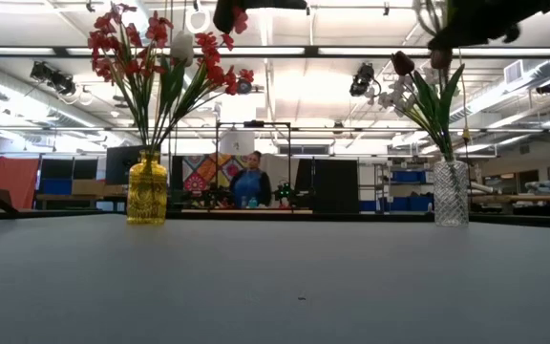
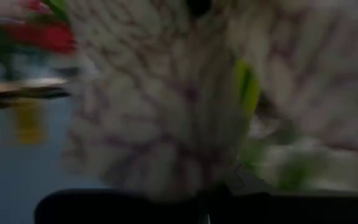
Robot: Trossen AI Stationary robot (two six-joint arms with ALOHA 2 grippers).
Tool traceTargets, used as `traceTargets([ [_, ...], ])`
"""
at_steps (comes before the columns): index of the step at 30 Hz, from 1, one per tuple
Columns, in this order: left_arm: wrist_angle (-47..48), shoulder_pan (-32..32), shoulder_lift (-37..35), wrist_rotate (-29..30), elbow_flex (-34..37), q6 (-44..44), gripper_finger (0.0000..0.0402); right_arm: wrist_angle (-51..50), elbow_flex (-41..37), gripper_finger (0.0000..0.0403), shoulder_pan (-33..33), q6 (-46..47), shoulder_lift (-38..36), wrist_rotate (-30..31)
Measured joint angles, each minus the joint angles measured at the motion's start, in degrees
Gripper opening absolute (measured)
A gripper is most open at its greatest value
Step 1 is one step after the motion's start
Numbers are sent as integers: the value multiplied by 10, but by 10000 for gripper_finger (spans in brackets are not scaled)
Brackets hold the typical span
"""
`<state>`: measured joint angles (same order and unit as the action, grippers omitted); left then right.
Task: Sort flowers into vase by color
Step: Put the white flowers into the transparent flower vase
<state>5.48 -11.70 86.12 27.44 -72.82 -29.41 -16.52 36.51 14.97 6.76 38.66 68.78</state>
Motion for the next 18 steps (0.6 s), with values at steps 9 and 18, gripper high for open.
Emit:
traceTargets([
  [9, 9, 5, 5, 0, 0, 6, 178, -98, -1, 13, -42, 56, -42, 175],
  [18, 9, 35, 5, 0, 0, 6, 178, -98, -53, 13, -128, 172, -77, 115],
])
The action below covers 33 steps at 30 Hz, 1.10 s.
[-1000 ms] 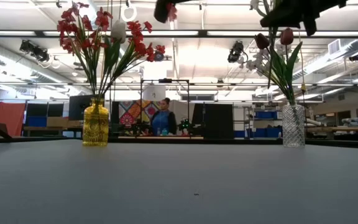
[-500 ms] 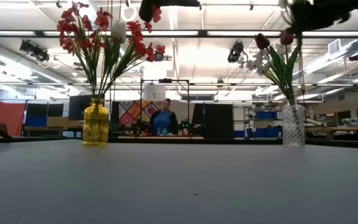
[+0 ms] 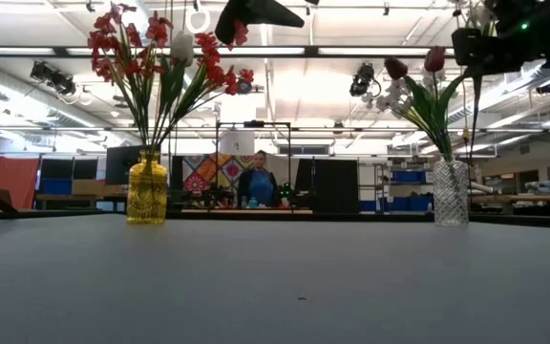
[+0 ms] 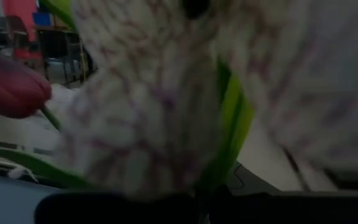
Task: Sort flowers into vase by color
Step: Put the white flowers into the transparent flower vase
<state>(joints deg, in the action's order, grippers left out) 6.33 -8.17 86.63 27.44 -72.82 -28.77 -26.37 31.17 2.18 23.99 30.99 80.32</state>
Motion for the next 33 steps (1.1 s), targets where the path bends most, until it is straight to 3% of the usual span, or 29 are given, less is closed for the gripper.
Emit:
traceTargets([
  [2, -1, 5, 0, 0, 0, 0, 178, 44, 0, 13, -5, -25, -1, -12],
  [9, -1, 9, 0, 0, 0, 0, 178, 212, 0, 13, -18, -249, 0, -24],
  [14, -1, 13, 0, -1, 0, -1, 178, 244, -19, 13, -53, -251, 1, -83],
  [27, -6, 12, 0, -7, 0, -1, 178, 281, -33, 13, -122, -241, 53, -155],
  [33, -6, 12, 0, -23, 0, 0, 178, 268, -33, 13, -124, -225, 72, -154],
])
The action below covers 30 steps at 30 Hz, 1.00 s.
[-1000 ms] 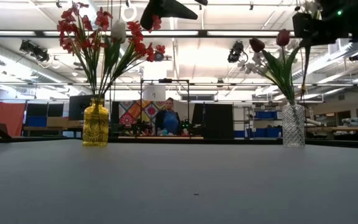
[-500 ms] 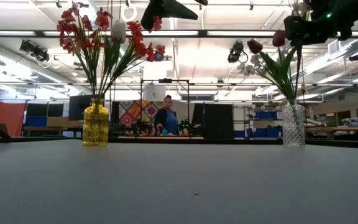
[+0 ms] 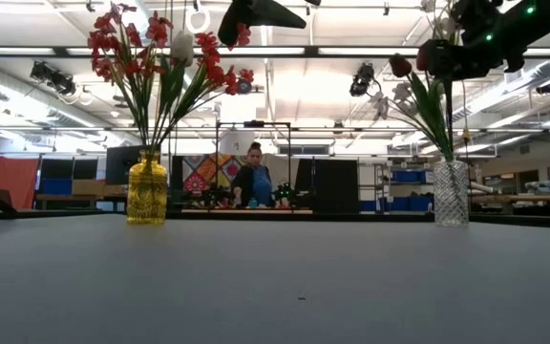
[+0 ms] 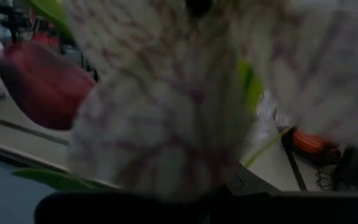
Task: Sort flowers into vase by color
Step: Put the white flowers into the transparent flower vase
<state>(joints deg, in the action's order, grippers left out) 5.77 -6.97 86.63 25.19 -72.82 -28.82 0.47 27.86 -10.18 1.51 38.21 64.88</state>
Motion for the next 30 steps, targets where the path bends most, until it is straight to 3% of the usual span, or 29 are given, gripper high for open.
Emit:
traceTargets([
  [11, 0, 0, 0, -1, 0, 14, 178, -144, 0, 15, -30, 132, 29, -8],
  [23, 0, 0, 0, 0, 0, 15, 178, -147, 0, 19, -82, 122, 62, -70],
  [30, 7, 1, 0, 6, 0, 15, 178, -155, 0, 63, -113, 178, 56, -172],
])
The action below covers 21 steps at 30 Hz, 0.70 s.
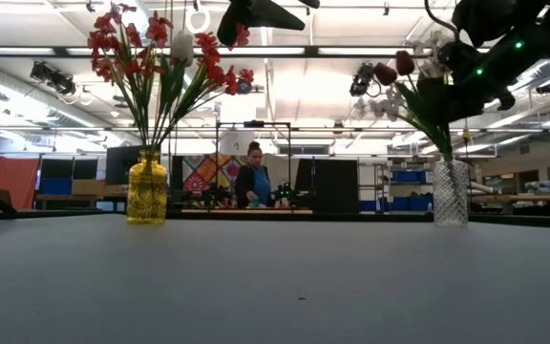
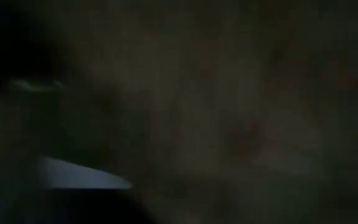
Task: Sort flowers into vase by color
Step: Put the white flowers into the transparent flower vase
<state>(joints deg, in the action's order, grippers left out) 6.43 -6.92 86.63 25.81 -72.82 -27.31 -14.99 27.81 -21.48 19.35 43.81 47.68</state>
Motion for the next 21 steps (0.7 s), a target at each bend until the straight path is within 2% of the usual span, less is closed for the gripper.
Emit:
traceTargets([
  [6, 0, 0, 0, 0, 0, 0, 178, -86, 0, 100, -29, 76, -4, -27],
  [13, -1, 0, 0, 0, 0, -1, 178, -91, 2, 104, -21, 65, -45, -52],
  [17, -1, 0, 0, 0, 0, -3, 178, -108, 33, 105, -18, 59, -68, -78],
  [21, -1, 0, 0, 0, 0, -1, 178, -166, 80, 105, -18, 47, -78, -99],
])
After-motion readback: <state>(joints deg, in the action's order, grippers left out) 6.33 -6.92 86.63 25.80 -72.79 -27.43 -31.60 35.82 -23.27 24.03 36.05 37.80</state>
